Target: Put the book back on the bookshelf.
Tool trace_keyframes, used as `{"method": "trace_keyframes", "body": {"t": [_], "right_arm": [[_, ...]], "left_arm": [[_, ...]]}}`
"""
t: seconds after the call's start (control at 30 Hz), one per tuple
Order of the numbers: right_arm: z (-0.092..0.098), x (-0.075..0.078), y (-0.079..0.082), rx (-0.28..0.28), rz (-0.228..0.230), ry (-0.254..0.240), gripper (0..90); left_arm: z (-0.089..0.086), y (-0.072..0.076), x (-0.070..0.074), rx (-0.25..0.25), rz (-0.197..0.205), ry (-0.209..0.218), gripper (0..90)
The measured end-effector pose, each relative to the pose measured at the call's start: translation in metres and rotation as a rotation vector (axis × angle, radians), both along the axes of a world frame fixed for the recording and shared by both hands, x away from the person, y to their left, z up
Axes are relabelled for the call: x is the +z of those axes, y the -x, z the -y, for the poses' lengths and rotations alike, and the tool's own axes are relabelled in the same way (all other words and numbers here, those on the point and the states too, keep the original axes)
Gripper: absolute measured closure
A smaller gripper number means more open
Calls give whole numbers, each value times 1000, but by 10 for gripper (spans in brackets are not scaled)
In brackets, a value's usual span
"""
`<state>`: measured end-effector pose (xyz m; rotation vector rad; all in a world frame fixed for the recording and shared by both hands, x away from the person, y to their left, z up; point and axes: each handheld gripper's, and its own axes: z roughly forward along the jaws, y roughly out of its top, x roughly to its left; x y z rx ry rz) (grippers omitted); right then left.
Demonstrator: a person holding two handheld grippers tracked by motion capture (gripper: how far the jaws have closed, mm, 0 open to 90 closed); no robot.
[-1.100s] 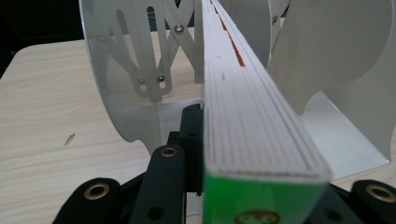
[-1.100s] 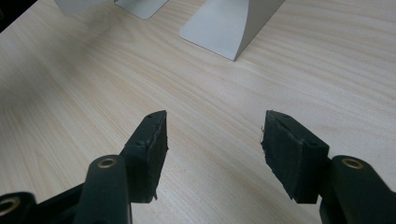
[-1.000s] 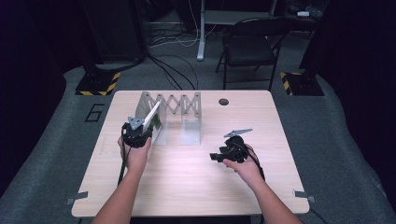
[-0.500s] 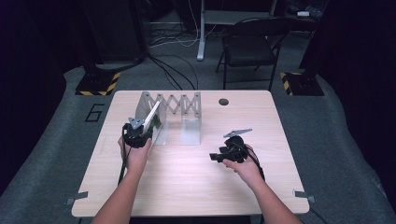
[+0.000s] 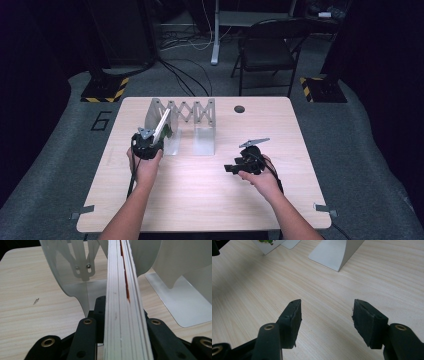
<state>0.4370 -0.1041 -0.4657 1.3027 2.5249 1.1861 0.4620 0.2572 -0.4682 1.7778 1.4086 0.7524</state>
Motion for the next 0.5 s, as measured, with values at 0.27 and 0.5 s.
{"method": "trace_keyframes", "body": {"t": [0.27,0.5], "right_arm": [[1,0,0,1,1,3,400],[0,-1,-1,-3,0,1,400]], "left_arm": [[0,1,2,22,15,-10,671],[1,3,4,14,18,-26,649]]}}
